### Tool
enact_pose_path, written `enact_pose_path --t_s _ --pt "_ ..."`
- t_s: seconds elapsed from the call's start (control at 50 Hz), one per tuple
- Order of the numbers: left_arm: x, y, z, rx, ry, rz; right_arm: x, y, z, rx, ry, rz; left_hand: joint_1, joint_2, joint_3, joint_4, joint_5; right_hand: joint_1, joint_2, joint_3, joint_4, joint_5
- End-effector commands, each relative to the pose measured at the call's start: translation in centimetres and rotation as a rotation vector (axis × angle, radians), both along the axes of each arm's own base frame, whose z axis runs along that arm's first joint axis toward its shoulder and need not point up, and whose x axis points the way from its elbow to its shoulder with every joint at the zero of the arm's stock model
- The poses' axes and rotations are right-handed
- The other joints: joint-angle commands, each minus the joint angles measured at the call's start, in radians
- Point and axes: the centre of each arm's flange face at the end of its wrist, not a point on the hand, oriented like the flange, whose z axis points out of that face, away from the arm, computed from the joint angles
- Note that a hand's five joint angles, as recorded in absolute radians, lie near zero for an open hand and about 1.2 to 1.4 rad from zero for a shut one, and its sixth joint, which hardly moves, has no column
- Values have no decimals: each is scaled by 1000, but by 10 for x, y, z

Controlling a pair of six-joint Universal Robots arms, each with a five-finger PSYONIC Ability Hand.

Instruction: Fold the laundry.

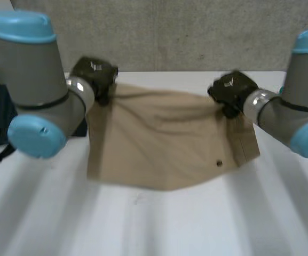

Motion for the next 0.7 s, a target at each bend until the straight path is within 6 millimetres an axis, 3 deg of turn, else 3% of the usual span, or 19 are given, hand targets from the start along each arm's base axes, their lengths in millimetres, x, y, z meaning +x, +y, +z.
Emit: enact_pose_path --t_s 0.02,0.08,0.1,0.14,0.22,0.3,0.32,0.36,0.38,0.44,0.46,0.52,0.54,0.62,0.66,0.7 --pt "0 -18 132 -502 330 -35 13 -49 98 -614 -384 -130 250 198 208 197 221 252 220 209 199 214" --pt "5 -10 168 -655 419 -45 11 -42 142 -810 -525 -82 250 198 208 197 221 252 220 209 199 214" --pt "8 -6 182 -716 450 -42 11 -39 147 -831 -537 -68 250 198 208 197 221 252 220 209 199 214" --pt "11 -3 186 -726 454 -39 12 -36 150 -839 -530 -40 250 198 208 197 221 252 220 209 199 214" --pt "18 1 171 -631 413 -24 14 -27 140 -760 -480 13 250 198 208 197 221 252 220 209 199 214" --pt "24 2 130 -443 340 -13 11 -18 118 -617 -405 32 250 198 208 197 221 252 220 209 199 214" --pt "25 3 107 -356 308 -8 9 -13 103 -547 -363 46 250 198 208 197 221 252 220 209 199 214" --pt "26 4 82 -273 272 -6 8 -9 85 -469 -316 68 250 198 208 197 221 252 220 209 199 214" --pt "26 6 58 -199 241 -7 8 -3 61 -379 -267 89 250 198 208 197 221 252 220 209 199 214" --pt "25 9 18 -91 190 -11 7 6 24 -250 -188 110 250 198 208 197 221 252 220 209 199 214" --pt "23 10 -13 -19 154 -19 6 13 -2 -174 -138 122 250 198 208 197 221 252 220 209 199 214" --pt "20 6 -58 64 105 -21 4 21 -41 -82 -61 128 250 198 208 197 221 252 220 209 199 214" --pt "19 5 -86 115 70 -22 3 26 -65 -37 -12 133 250 198 208 197 221 252 220 209 199 214" --pt "22 -1 -141 213 -11 0 2 34 -110 36 94 138 250 198 208 197 221 -9 -40 -52 -62 -47" --pt "24 -3 -146 221 -25 9 0 34 -119 52 122 125 209 158 168 156 180 -30 -62 -74 -83 -68" --pt "24 -2 -143 220 -31 11 -2 33 -127 72 136 94 10 -42 -31 -43 -19 -229 -260 -272 -282 -267"
